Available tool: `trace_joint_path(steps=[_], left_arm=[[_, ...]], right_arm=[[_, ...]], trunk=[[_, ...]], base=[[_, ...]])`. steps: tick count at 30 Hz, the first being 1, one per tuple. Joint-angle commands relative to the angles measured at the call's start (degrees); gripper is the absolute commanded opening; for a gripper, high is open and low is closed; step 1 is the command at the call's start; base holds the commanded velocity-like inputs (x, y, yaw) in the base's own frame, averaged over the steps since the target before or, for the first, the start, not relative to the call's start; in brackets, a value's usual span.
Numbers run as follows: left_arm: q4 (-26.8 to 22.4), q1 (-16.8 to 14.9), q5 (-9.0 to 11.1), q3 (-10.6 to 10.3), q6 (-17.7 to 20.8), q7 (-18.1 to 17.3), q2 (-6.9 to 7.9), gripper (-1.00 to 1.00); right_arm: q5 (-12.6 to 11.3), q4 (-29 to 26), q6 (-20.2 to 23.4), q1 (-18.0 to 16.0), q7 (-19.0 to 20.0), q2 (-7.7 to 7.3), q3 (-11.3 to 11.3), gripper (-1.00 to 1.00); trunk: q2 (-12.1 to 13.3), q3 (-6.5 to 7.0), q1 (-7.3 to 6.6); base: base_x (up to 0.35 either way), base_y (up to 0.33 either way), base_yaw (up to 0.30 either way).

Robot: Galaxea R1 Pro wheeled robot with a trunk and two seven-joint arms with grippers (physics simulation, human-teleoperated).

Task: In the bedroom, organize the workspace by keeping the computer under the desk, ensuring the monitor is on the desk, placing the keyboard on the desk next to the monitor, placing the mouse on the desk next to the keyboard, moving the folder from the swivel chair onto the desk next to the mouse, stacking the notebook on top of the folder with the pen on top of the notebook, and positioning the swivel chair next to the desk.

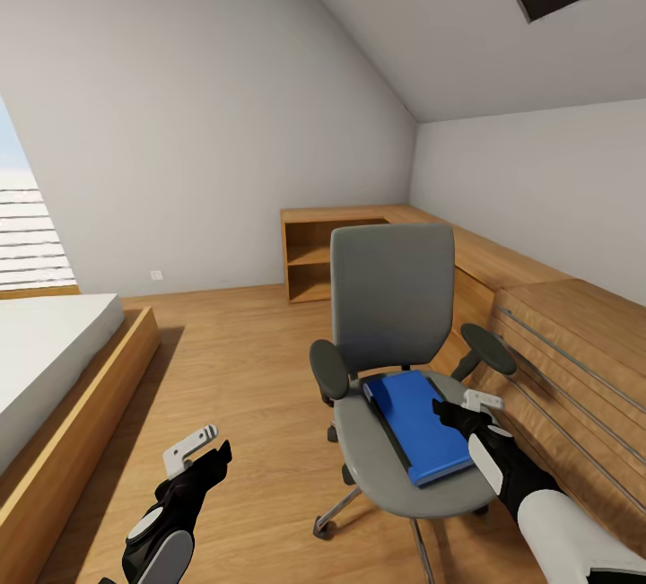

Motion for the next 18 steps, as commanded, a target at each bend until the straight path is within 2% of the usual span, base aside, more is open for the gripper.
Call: trace_joint_path(steps=[1, 10, 18], left_arm=[[-0.08, -0.06, 0.19, -0.1, 0.21, 0.4, 0.05, 1.0], [-0.08, -0.06, 0.19, -0.1, 0.19, 0.4, 0.05, 1.0], [-0.08, -0.06, 0.18, -0.1, 0.19, 0.4, 0.05, 1.0]], right_arm=[[-0.45, -0.13, 0.33, -0.01, -0.19, 0.0, 0.04, 1.0], [-0.45, -0.13, 0.33, -0.01, -0.18, 0.0, 0.05, 1.0], [-0.44, -0.12, 0.32, -0.01, -0.18, 0.0, 0.06, 1.0]], trunk=[[-0.03, -0.06, -0.01], [-0.03, -0.06, -0.01], [-0.03, -0.06, -0.01]], base=[[0.043, 0.007, 0.0], [0.19, 0.064, 0.0], [0.089, 0.023, 0.0]])
